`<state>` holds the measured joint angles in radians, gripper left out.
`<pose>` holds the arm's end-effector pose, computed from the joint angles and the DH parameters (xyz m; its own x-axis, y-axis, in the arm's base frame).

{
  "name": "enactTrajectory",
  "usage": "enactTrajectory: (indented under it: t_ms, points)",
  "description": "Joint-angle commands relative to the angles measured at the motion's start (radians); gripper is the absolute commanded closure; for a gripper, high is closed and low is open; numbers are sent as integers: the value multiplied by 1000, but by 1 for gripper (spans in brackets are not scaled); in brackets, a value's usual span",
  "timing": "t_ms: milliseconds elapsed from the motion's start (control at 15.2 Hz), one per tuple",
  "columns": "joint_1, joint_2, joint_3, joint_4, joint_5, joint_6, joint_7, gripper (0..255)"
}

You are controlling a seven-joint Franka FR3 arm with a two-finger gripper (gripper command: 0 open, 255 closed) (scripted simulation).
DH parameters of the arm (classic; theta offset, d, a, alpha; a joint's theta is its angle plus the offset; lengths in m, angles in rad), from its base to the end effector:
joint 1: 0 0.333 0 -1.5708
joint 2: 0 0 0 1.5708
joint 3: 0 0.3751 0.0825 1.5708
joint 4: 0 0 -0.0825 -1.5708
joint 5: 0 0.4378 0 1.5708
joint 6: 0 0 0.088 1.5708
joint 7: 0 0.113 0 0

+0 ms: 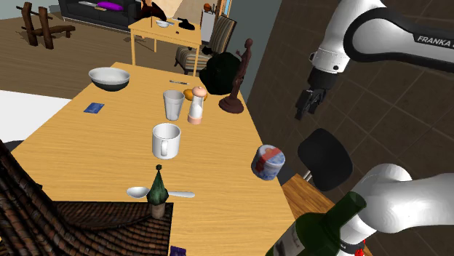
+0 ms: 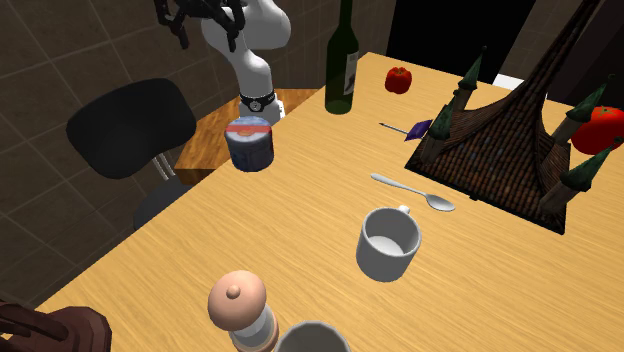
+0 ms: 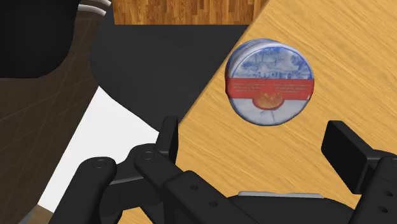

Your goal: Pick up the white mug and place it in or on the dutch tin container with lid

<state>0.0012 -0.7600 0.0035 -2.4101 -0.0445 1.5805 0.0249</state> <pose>0.3243 -0.0032 0.5906 0.9974 -0.0209 -0.0684 -0.0176 -0.9987 0.0485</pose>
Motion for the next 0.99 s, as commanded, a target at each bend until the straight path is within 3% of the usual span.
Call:
enactTrajectory:
  t_ms: [0,924]
  points:
    - [0,0,0,0,0,0,0,0]
    - [67,451,155,176,94,267,182,0]
